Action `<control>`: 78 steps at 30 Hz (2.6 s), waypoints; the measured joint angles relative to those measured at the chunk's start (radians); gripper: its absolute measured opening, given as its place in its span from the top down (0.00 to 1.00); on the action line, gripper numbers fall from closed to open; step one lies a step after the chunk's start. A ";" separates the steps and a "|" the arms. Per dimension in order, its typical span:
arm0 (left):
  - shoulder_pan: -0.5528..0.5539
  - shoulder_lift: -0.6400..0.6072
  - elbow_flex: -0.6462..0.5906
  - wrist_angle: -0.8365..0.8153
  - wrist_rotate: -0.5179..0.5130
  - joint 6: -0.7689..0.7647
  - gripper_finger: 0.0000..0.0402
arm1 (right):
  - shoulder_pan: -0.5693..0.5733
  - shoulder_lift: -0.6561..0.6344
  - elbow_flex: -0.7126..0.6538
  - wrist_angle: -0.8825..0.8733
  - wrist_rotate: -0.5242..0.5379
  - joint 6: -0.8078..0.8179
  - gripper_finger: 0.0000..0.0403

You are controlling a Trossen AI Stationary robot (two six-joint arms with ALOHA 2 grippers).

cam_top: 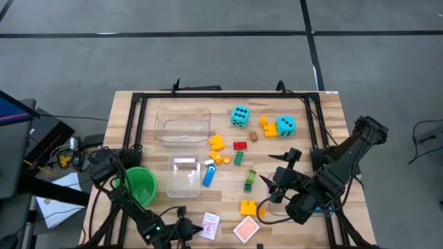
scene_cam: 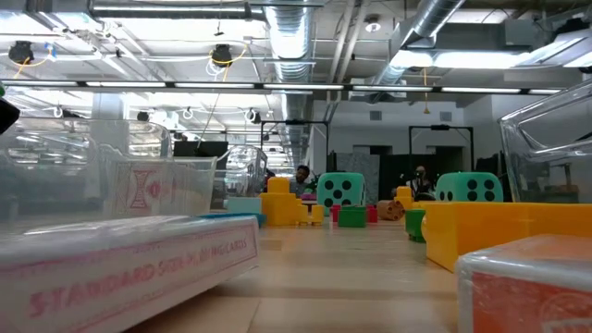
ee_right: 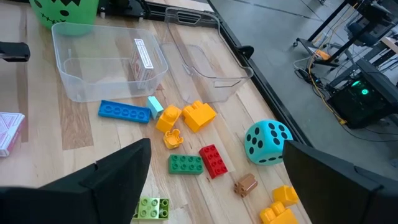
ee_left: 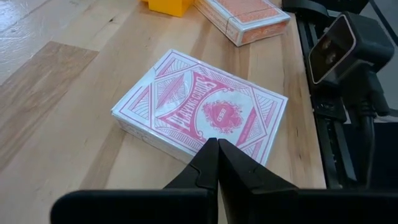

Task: Pick & Place Toys
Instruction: Put the pink playing card box into the bottom left transparent bin

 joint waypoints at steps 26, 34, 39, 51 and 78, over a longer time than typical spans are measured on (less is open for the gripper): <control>-0.026 -0.093 -0.017 -0.102 -0.036 -0.045 1.00 | 0.000 0.000 0.000 0.002 0.000 0.000 0.12; -0.025 -0.092 -0.024 -0.100 -0.035 -0.053 1.00 | 0.000 0.000 0.000 0.002 0.000 0.000 0.12; -0.025 -0.092 -0.024 -0.100 -0.018 -0.053 1.00 | 0.000 0.000 0.000 0.001 0.000 0.000 0.12; -0.024 -0.090 -0.023 -0.097 -0.001 -0.054 1.00 | 0.000 0.000 0.000 0.001 0.000 0.000 0.12; -0.031 -0.077 -0.019 -0.155 0.066 -0.106 1.00 | 0.000 0.000 0.000 0.001 -0.008 0.000 0.12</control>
